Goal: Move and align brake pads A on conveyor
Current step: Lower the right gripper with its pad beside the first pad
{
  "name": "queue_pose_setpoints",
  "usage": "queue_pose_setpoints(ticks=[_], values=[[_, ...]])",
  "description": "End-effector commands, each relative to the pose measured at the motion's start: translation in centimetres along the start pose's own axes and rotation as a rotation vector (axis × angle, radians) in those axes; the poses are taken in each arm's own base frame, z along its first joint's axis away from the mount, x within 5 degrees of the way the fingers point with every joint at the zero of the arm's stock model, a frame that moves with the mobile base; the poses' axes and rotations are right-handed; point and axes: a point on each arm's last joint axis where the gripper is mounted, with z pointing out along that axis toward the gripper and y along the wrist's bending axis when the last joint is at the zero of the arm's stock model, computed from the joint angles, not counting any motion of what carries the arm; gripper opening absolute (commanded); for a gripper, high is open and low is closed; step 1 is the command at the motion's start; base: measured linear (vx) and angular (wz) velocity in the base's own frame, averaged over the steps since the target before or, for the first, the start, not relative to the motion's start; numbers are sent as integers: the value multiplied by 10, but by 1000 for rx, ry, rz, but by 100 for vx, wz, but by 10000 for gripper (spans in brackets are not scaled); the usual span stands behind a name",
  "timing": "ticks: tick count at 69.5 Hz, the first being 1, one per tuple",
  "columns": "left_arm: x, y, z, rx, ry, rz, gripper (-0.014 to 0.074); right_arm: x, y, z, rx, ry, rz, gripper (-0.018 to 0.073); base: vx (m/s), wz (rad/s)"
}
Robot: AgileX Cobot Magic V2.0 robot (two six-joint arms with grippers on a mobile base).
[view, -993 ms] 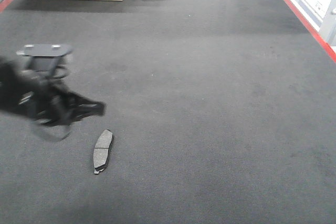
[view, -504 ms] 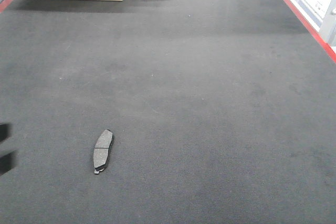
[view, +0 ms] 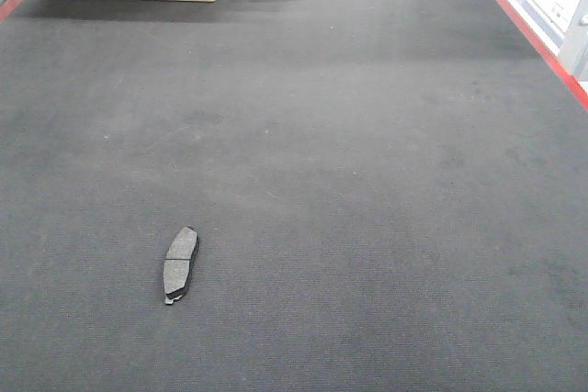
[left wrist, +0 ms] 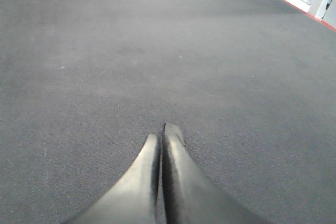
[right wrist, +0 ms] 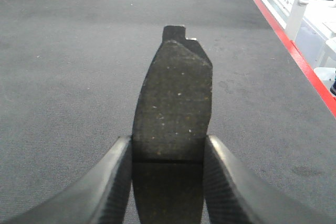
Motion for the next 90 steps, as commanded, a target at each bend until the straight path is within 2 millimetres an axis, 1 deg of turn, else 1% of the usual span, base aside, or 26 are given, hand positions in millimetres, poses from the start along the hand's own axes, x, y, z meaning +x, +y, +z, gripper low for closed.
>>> queue_pose_setpoints(ticks=[1, 45, 59, 64, 70, 76, 82, 83, 86, 87, 90], values=[[-14, -4, -3, 35, -98, 6, -7, -18, -2, -3, 16, -121, -9, 59, 0, 0], [-14, -4, -3, 35, -97, 4, -6, -18, -2, -3, 16, -122, -9, 59, 0, 0], [-14, -4, -3, 35, -97, 4, -6, -19, -1, -3, 6, -135, 22, 59, 0, 0], [-14, -4, -3, 35, -97, 4, -6, -21, -1, -1, 5, -117, 21, 59, 0, 0], [-14, -4, -3, 35, -97, 4, -6, -27, -2, 11, 3, -53, 17, 59, 0, 0], [-14, -4, -3, 35, -97, 4, -6, -39, -3, 31, -2, 29, 24, 59, 0, 0], [-14, -4, -3, 35, -97, 4, -6, -51, -4, 58, -7, 110, 25, 59, 0, 0], [-14, -4, -3, 35, -97, 4, -6, -52, -4, 60, -7, 116, 25, 59, 0, 0], [-14, -4, -3, 35, -97, 4, -6, -56, -5, 77, -10, 167, 27, 59, 0, 0], [-14, -4, -3, 35, -97, 4, -6, -59, -5, 79, -10, 167, 27, 59, 0, 0], [-14, -4, -3, 35, -97, 4, -6, -61, -5, 93, -12, 201, 31, 59, 0, 0]])
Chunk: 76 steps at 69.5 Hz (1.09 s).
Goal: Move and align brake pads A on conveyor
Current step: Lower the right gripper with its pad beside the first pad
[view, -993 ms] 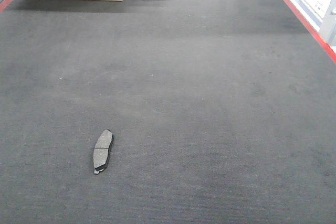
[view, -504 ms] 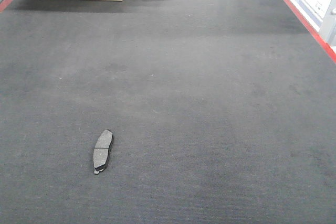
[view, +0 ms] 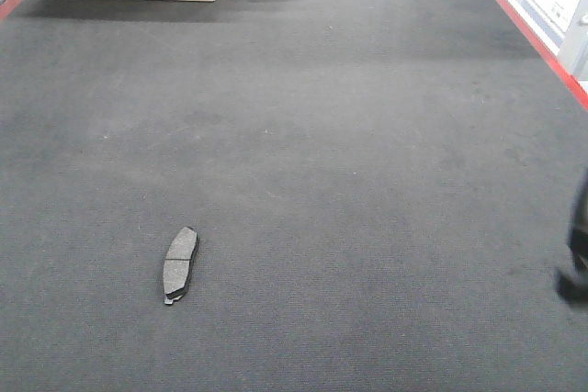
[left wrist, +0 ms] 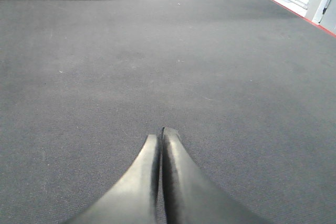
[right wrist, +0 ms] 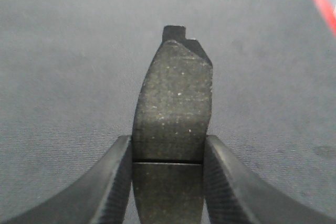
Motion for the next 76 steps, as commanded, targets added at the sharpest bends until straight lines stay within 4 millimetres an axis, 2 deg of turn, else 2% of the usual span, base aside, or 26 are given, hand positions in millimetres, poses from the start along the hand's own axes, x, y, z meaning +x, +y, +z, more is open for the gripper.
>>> queue_pose_setpoints(ticks=[1, 12, 28, 36, 49, 59, 76], values=[[-13, -3, -2, 32, -86, 3, -6, -33, -3, 24, 9, -46, 5, 59, 0, 0], [-13, -3, -2, 32, -86, 3, -6, -51, 2, 70, -29, 51, 29, 59, 0, 0], [-13, -3, -2, 32, -86, 3, -6, -66, 60, 117, -229, 209, 27, 76, 0, 0], [-13, -3, -2, 32, -86, 3, -6, -69, 79, 133, -277, 265, 61, 109, 0, 0], [-13, -3, -2, 32, -86, 3, -6, -57, 87, 161, -271, 407, 138, 172, 0, 0], [-13, -3, -2, 32, -86, 3, -6, -41, 90, 180, -259, 496, 136, 175, 0, 0], [-13, -3, -2, 32, -86, 3, -6, -21, 93, 198, -246, 588, 132, 175, 0, 0]])
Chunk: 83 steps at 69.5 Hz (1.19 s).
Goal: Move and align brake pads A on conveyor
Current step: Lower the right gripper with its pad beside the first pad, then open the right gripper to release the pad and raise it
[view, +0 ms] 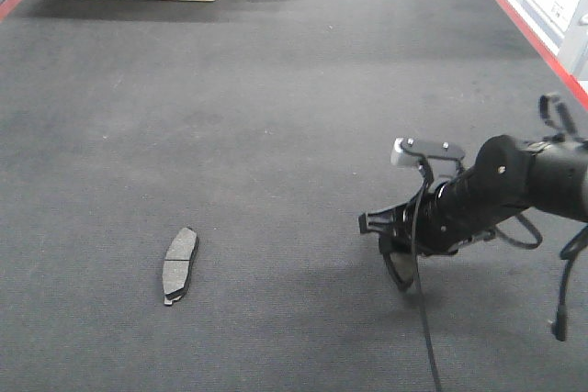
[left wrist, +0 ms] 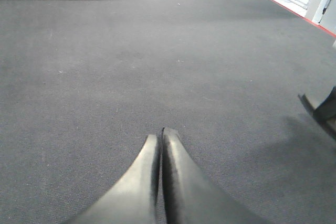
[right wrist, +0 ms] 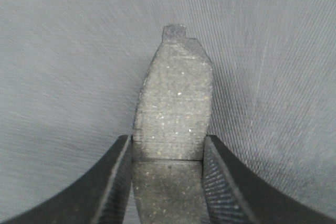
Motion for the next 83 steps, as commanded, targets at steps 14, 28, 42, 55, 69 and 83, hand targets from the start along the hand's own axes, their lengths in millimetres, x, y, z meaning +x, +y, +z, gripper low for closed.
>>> queue_pose_setpoints(ticks=[14, 28, 42, 55, 69, 83], values=[[-13, -3, -2, 32, -86, 3, -6, -13, 3, -5, -11, -79, 1, 176, 0, 0], [-13, -3, -2, 32, -86, 3, -6, -15, 3, 1, -19, -91, 27, 188, 0, 0], [-13, -3, -2, 32, -86, 3, -6, -16, 3, 2, -25, -106, 32, 285, 0, 0], [-13, -3, -2, 32, -86, 3, -6, -21, 3, 1, -22, -157, 33, 400, 0, 0], [-13, -3, -2, 32, -86, 3, -6, -22, 5, -12, -28, -183, 18, 426, 0, 0], [-13, -3, -2, 32, -86, 3, -6, -22, 14, -76, -36, -335, -107, 398, 0, 0]])
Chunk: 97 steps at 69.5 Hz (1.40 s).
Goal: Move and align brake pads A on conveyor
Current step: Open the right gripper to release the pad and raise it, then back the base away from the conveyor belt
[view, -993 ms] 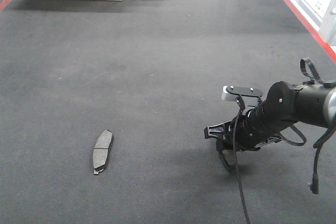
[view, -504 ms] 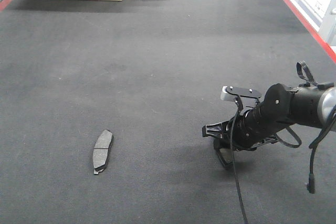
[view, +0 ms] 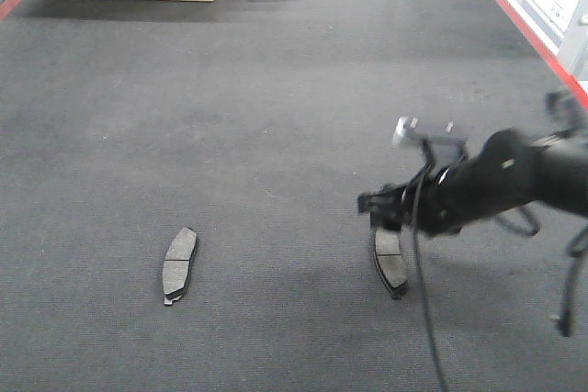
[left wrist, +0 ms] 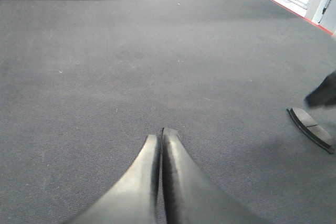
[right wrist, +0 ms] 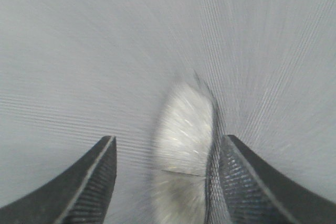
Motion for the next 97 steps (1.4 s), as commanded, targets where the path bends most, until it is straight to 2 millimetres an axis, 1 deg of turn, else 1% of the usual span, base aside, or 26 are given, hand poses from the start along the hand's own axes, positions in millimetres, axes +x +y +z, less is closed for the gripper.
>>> queue_pose_setpoints(ticks=[1, 9, 16, 20, 21, 30, 31, 37, 39, 41, 50, 60, 71, 78, 97], values=[[-13, -3, -2, 32, -86, 3, -6, -17, 10, -53, -16, -181, -78, 393, 0, 0], [-13, -3, -2, 32, -86, 3, -6, -8, 10, -92, -3, -310, -129, 341, 0, 0], [-13, -3, -2, 32, -86, 3, -6, 14, 7, -117, 17, -390, -175, 267, 0, 0], [-13, -3, -2, 32, -86, 3, -6, 30, 3, -126, 30, -409, -201, 214, 0, 0], [-13, -3, -2, 32, -86, 3, -6, 34, 3, -132, 31, -424, -209, 202, 0, 0], [-13, -3, -2, 32, -86, 3, -6, 69, -3, -152, 50, -476, -253, 87, 0, 0], [-13, -3, -2, 32, -86, 3, -6, 71, -4, -151, 51, -471, -254, 82, 0, 0], [-13, -3, -2, 32, -86, 3, -6, 94, -8, -165, 56, -528, -275, 16, 0, 0], [-13, -3, -2, 32, -86, 3, -6, 99, -9, -166, 55, -533, -276, 0, 0, 0], [-13, -3, -2, 32, -86, 3, -6, 104, -10, -169, 54, -548, -277, -12, 0, 0], [-13, -3, -2, 32, -86, 3, -6, 128, -12, -189, 43, -654, -286, -7, 0, 0], [-13, -3, -2, 32, -86, 3, -6, 148, -15, -200, 44, -753, -319, -6, 0, 0], [-13, -3, -2, 32, -86, 3, -6, 162, -17, -207, 39, -847, -326, -6, 0, 0], [-13, -3, -2, 32, -86, 3, -6, 166, -18, -209, 35, -855, -323, -6, 0, 0], [-13, -3, -2, 32, -86, 3, -6, 166, -18, -209, 34, -857, -323, -6, 0, 0]])
